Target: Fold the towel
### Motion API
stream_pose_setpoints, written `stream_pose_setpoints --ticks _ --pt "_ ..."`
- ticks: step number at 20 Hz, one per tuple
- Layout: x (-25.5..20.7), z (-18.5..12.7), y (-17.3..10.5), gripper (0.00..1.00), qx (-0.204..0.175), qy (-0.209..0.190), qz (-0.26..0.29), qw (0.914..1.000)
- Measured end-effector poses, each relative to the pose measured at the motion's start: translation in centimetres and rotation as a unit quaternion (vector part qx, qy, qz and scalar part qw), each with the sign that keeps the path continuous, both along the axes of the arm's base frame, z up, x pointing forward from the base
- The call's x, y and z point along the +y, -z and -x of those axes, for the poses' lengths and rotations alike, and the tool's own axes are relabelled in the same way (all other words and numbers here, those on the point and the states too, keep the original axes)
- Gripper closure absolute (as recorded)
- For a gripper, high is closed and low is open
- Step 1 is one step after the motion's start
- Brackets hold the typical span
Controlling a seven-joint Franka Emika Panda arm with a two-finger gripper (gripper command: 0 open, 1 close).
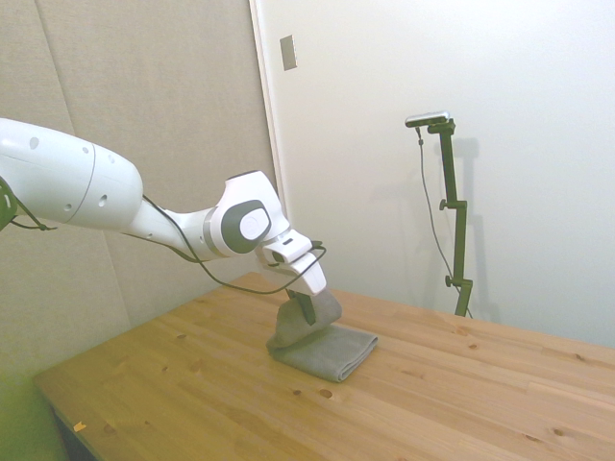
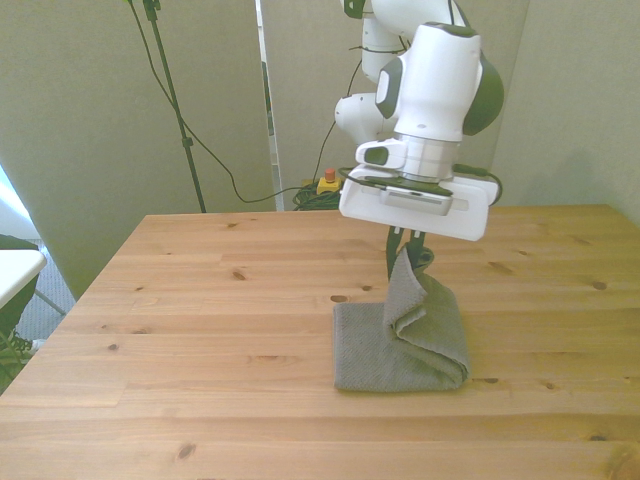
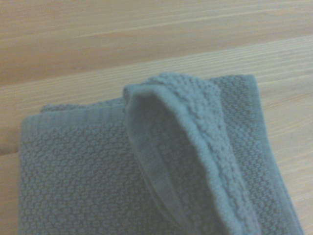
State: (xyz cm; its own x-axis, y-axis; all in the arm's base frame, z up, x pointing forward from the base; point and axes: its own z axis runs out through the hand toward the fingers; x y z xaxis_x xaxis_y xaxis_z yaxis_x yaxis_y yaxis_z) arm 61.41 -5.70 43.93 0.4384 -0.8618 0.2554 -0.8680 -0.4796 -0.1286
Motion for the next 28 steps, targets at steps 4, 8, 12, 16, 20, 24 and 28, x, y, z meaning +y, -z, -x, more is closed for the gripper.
stream_pose_setpoints --ticks 4,8,12,16,20,24,28 --pt "-2.4 0.1 -0.7 1.00 -0.016 0.000 -0.028 0.9995" --pt "-4.0 0.2 -1.2 1.00 -0.023 0.002 -0.041 0.9989" --pt "-5.5 0.2 -1.3 1.00 -0.045 -0.002 -0.103 0.9936" --pt "-7.8 0.0 -0.9 1.00 -0.062 -0.017 -0.161 0.9849" --pt "-8.2 -0.9 -0.6 1.00 -0.073 -0.022 -0.177 0.9812" --pt "-8.6 -1.1 -0.2 0.00 -0.072 -0.018 -0.177 0.9814" --pt "-8.9 -1.1 -0.3 0.00 -0.073 -0.015 -0.177 0.9815"
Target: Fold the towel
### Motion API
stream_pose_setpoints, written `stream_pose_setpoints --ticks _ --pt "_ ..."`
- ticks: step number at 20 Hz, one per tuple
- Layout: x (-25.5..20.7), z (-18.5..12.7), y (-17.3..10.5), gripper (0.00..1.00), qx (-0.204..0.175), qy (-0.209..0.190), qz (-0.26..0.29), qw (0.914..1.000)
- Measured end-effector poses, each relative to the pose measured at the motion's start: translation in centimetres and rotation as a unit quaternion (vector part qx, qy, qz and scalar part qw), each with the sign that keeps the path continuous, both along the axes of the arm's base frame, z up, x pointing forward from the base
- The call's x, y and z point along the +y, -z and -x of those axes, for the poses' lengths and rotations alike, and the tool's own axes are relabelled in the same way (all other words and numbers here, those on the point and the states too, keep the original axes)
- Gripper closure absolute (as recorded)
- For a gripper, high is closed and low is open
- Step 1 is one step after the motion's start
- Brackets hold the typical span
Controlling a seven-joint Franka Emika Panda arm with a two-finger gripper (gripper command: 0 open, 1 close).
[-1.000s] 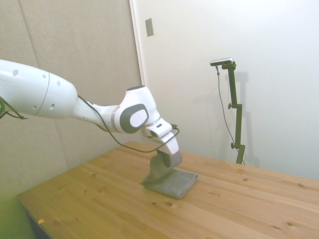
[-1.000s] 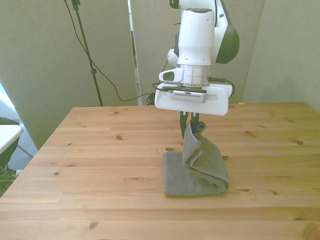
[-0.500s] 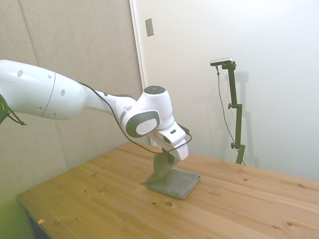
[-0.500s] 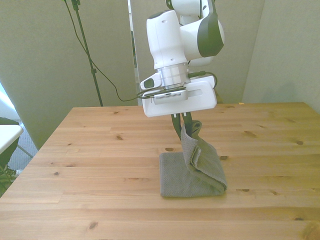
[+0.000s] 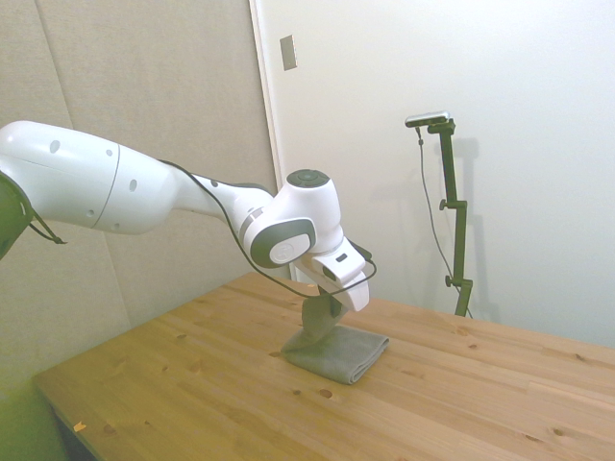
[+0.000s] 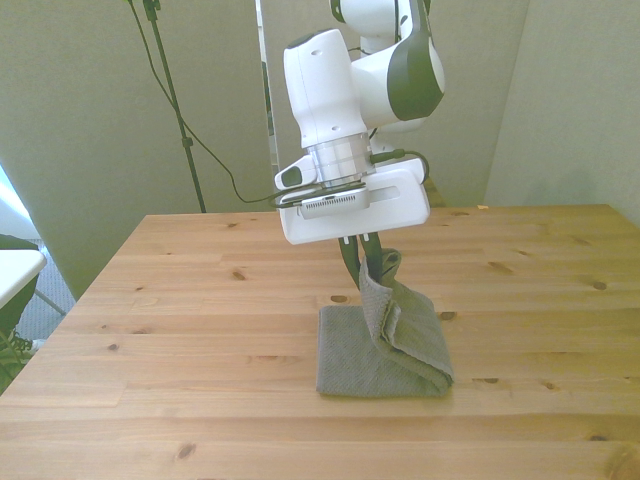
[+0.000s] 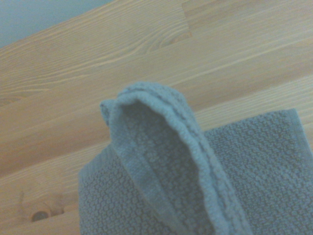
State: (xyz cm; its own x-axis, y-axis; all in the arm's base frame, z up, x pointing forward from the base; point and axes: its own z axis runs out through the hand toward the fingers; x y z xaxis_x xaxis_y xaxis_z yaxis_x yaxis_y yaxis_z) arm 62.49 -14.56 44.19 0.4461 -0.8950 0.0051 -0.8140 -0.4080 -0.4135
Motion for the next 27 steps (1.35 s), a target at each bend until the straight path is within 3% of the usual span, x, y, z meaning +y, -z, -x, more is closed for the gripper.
stream_pose_setpoints --ticks 14,16,18,22,27 --pt "-0.1 0.3 -0.9 0.00 -0.012 0.005 -0.001 0.9999" --pt "0.1 0.6 -0.8 0.00 0.000 -0.002 0.002 1.0000" --pt "1.0 1.7 -0.6 0.00 0.039 -0.010 0.030 0.9987" --pt "8.7 6.1 -3.1 0.00 0.053 -0.044 0.081 0.9943" --pt "20.8 14.9 -5.1 0.00 0.039 -0.115 0.111 0.9864"
